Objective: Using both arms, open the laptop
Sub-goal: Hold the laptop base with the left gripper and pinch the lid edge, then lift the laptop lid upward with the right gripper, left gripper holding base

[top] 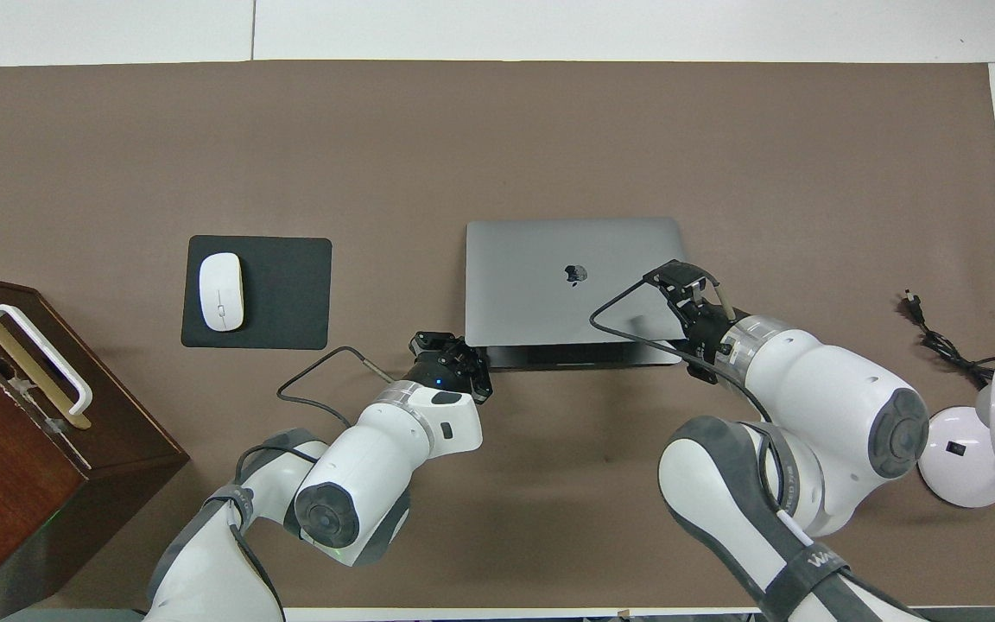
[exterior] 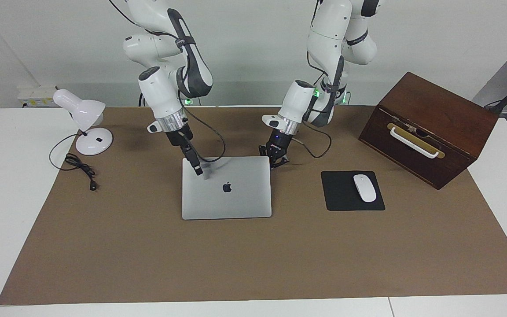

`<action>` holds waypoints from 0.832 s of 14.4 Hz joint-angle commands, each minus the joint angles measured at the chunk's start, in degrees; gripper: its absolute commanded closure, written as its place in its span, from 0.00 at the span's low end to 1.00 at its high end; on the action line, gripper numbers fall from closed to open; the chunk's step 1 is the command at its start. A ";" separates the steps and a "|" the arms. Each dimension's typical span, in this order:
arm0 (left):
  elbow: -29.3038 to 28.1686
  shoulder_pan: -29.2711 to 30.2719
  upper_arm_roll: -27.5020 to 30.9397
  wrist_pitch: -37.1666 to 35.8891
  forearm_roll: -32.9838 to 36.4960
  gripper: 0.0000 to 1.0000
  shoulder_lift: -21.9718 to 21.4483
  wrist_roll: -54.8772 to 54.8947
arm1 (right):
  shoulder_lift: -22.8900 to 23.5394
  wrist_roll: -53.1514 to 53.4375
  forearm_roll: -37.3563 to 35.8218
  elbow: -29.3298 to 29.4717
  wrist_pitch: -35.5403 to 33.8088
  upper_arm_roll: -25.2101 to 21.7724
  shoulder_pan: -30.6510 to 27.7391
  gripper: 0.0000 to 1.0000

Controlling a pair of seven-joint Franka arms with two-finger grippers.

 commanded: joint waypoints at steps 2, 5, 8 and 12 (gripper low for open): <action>0.99 -0.51 0.91 1.04 -0.23 1.00 2.29 1.24 | 3.51 -2.58 4.18 5.76 0.80 0.38 -0.83 0.00; 0.99 -0.51 0.91 1.04 -0.23 1.00 2.29 1.24 | 5.01 -2.67 4.36 8.75 1.06 0.38 -0.83 0.00; 0.99 -0.51 0.91 1.04 -0.23 1.00 2.29 1.33 | 6.24 -2.58 4.45 11.74 1.32 0.38 -0.83 0.00; 0.99 -0.51 0.91 1.04 -0.23 1.00 2.38 1.33 | 8.08 -2.67 4.36 14.99 3.78 0.38 -1.00 0.00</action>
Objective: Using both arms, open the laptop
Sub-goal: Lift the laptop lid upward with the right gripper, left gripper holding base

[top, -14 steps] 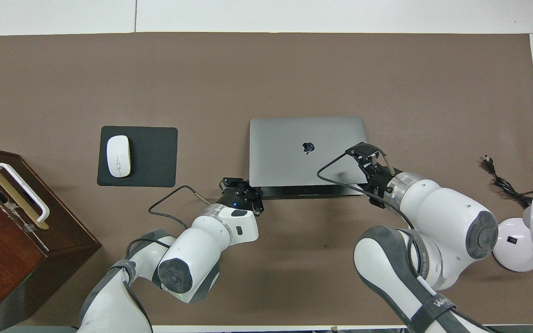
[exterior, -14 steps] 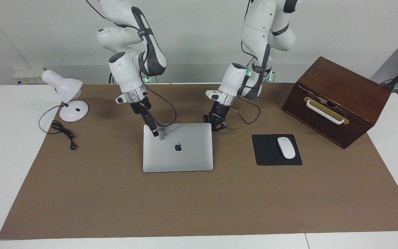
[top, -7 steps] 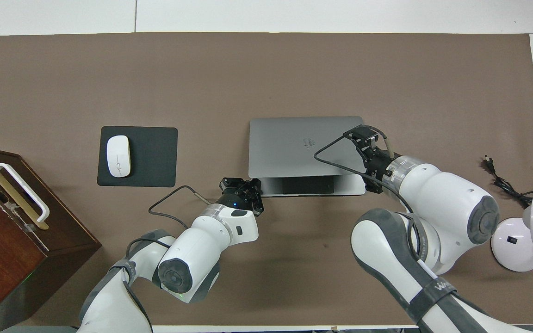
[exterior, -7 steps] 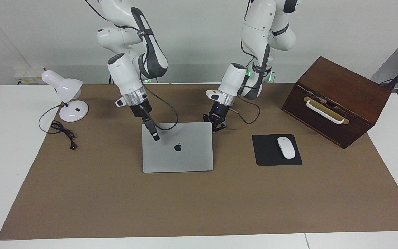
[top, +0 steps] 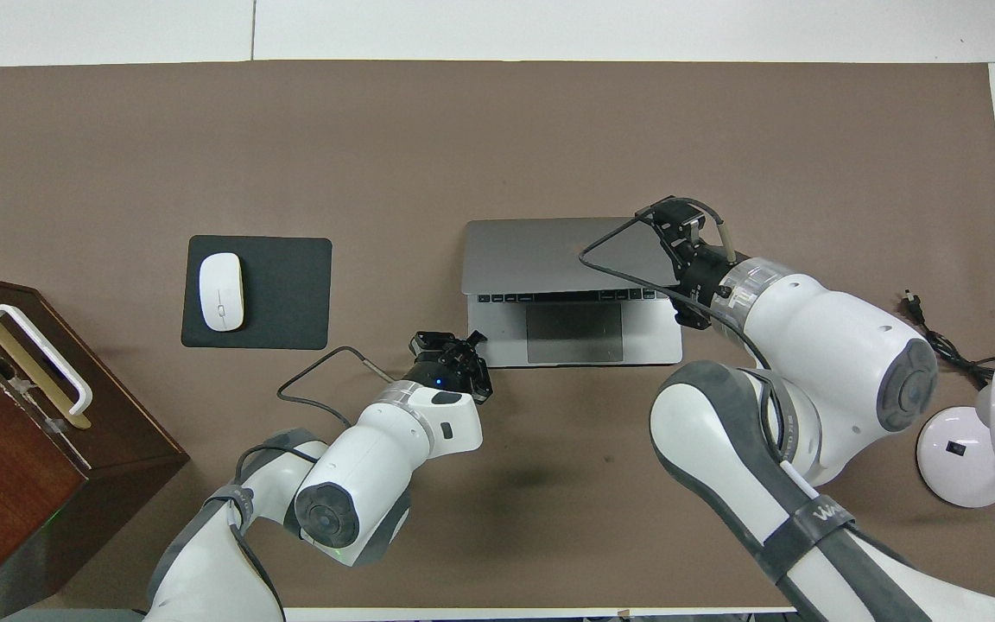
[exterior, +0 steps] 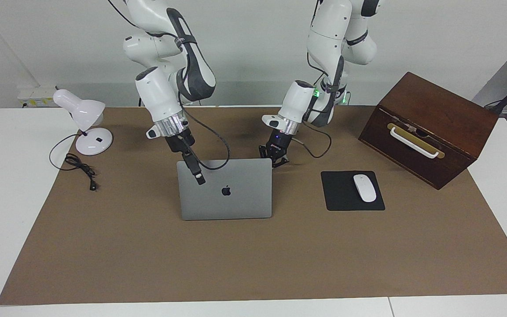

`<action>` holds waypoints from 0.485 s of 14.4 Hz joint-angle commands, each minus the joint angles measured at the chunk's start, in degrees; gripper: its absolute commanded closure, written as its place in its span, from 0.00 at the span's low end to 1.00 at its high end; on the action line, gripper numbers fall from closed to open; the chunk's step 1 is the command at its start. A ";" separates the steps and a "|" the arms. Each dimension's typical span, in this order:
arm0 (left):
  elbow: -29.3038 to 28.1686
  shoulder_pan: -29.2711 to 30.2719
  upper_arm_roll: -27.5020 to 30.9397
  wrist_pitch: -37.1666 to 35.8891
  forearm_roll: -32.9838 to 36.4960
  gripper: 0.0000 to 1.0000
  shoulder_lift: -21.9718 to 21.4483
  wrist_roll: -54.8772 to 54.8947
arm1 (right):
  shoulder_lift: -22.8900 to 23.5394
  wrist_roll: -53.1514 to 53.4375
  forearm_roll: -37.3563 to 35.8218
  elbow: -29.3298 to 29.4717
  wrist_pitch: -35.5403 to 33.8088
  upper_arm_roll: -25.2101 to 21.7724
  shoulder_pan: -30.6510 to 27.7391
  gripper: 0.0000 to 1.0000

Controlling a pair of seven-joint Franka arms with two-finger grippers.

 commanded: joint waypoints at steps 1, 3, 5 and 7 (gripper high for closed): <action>0.99 -0.51 0.91 1.00 -0.23 1.00 2.36 1.28 | 3.57 -2.65 2.15 4.44 2.50 0.46 -1.09 0.00; 1.07 -0.51 0.91 1.00 -0.23 1.00 2.36 1.28 | 4.62 -2.91 2.15 6.55 2.50 0.46 -1.79 0.00; 1.07 -0.51 0.91 1.00 -0.23 1.00 2.36 1.28 | 5.85 -4.14 2.15 9.18 2.50 0.46 -3.19 0.00; 1.07 -0.51 0.91 1.00 -0.23 1.00 2.36 1.28 | 7.26 -4.32 2.06 12.52 2.32 0.46 -4.34 0.00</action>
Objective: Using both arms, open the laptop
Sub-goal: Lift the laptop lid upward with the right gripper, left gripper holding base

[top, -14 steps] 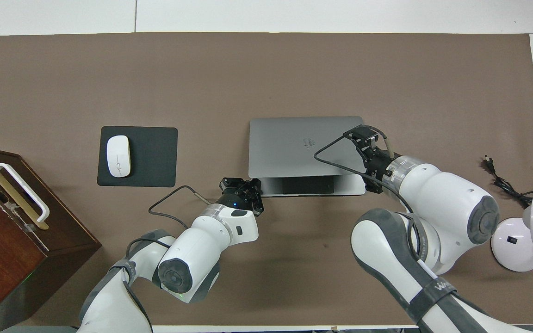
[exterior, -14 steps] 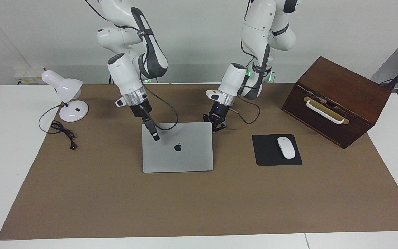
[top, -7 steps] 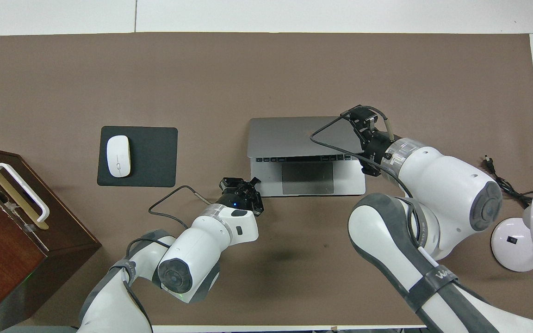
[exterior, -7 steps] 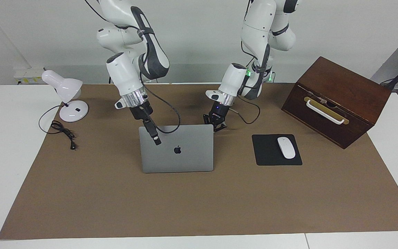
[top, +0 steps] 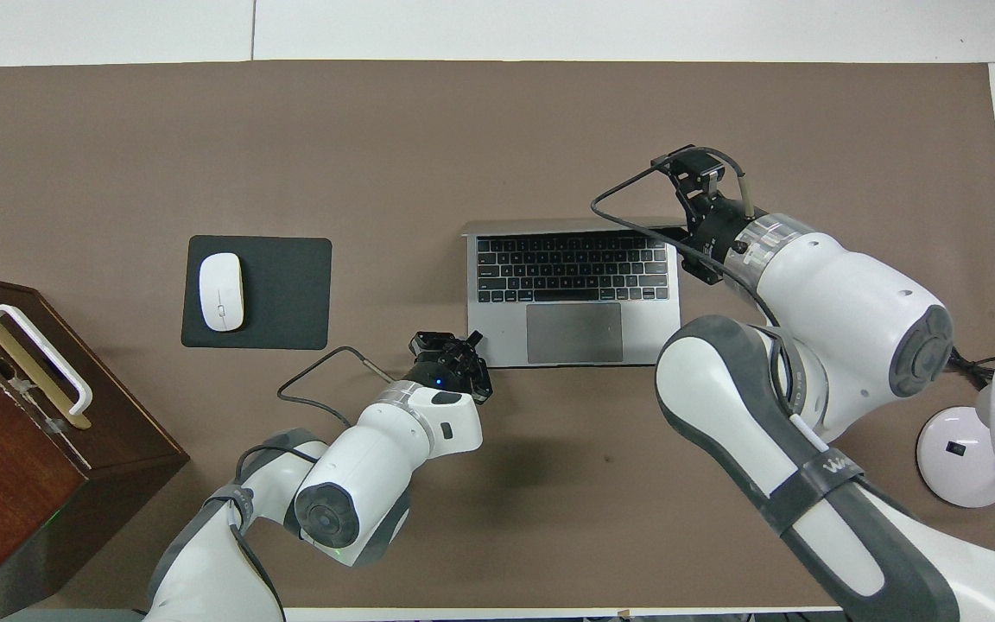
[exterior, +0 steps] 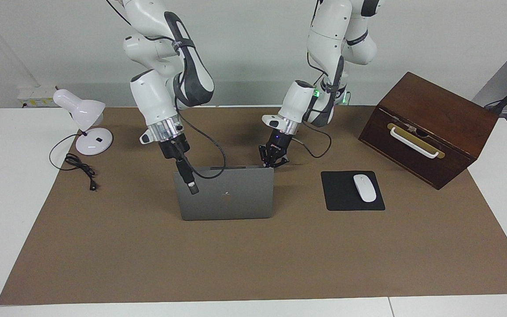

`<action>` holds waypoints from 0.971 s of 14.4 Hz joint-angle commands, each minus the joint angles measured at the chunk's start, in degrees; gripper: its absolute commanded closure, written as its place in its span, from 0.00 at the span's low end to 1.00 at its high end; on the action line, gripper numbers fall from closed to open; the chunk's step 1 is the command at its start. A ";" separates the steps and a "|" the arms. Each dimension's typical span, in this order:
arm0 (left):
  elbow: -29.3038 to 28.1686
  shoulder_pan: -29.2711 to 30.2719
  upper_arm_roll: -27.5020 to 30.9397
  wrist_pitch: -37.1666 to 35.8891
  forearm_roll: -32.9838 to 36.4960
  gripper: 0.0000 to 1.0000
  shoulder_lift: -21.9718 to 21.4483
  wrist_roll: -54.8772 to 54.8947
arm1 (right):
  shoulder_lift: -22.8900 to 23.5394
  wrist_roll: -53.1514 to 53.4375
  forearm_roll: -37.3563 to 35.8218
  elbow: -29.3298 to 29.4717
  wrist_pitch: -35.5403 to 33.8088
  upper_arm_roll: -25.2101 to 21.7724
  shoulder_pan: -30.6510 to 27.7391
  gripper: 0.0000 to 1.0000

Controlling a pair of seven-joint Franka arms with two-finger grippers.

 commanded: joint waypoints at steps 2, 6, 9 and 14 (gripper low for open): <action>1.07 -0.51 0.91 0.98 -0.23 1.00 2.35 1.27 | 4.20 -3.37 2.06 7.50 0.68 0.55 -2.25 0.00; 1.07 -0.51 0.91 0.98 -0.23 1.00 2.35 1.27 | 6.40 -3.81 1.97 10.85 0.68 0.55 -2.77 0.00; 1.07 -0.51 0.91 0.98 -0.23 1.00 2.35 1.27 | 8.15 -4.95 1.88 12.52 0.76 0.55 -3.22 0.00; 1.07 -0.51 0.91 0.98 -0.23 1.00 2.35 1.27 | 8.95 -4.26 2.06 14.02 0.76 0.55 -3.66 0.00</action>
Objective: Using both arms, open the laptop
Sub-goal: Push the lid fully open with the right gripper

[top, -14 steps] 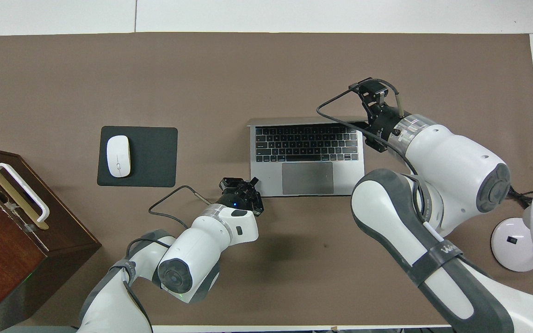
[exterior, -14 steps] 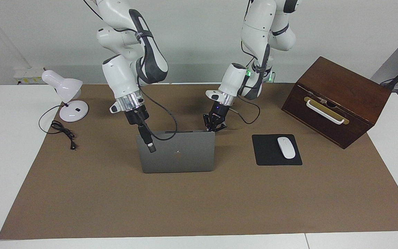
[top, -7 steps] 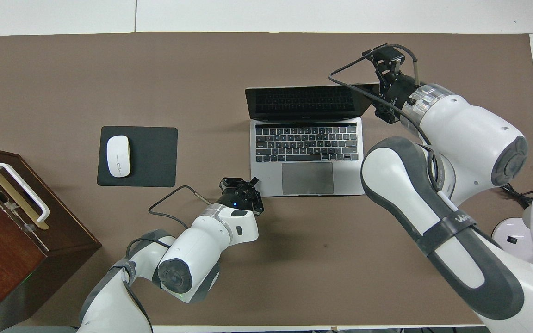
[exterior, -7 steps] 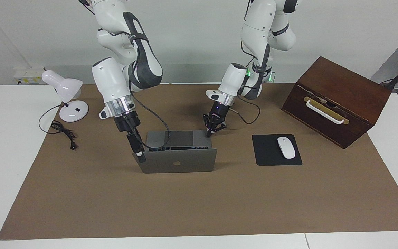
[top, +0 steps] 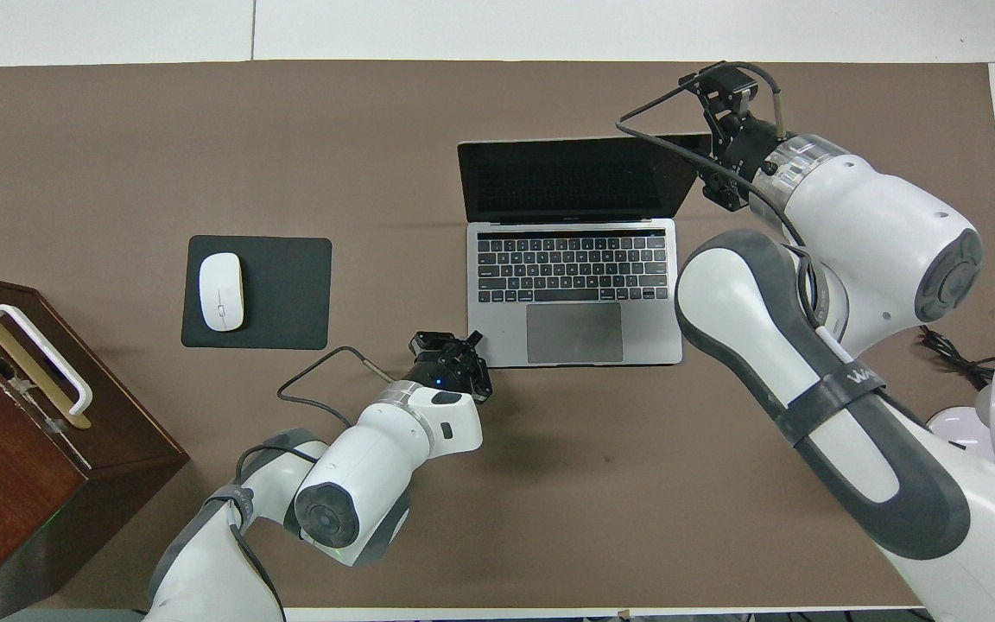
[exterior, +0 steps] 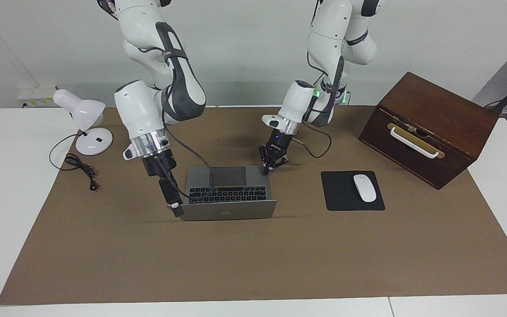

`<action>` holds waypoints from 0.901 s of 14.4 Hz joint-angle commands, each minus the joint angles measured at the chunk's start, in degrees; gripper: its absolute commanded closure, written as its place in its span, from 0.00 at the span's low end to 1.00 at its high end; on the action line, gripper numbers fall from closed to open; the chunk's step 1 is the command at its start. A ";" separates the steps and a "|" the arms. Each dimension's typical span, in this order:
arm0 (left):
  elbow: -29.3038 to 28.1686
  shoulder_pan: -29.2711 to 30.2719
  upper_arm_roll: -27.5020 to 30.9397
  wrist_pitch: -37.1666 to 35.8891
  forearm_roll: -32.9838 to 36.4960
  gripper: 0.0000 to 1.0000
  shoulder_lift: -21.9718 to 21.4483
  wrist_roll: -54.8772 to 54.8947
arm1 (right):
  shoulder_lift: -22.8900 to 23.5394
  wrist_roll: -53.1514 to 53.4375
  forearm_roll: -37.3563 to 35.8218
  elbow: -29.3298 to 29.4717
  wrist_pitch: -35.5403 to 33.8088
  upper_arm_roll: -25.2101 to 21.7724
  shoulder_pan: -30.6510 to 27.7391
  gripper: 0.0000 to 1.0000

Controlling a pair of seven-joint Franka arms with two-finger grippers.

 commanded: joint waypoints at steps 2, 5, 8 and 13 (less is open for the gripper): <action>1.07 -0.51 0.91 0.97 -0.23 1.00 2.43 1.26 | 0.57 -0.52 2.41 1.70 0.76 0.68 -0.07 0.00; 1.07 -0.51 0.91 0.97 -0.23 1.00 2.43 1.26 | -2.59 3.60 2.85 0.82 0.59 0.68 1.25 0.00; 1.07 -0.51 0.91 0.97 -0.23 1.00 2.87 1.53 | -6.72 9.74 2.94 -1.63 0.15 0.68 3.79 0.00; 1.07 -0.51 0.82 0.97 -0.40 1.00 2.87 1.44 | -10.86 14.62 2.94 -4.64 -0.47 0.24 5.66 0.00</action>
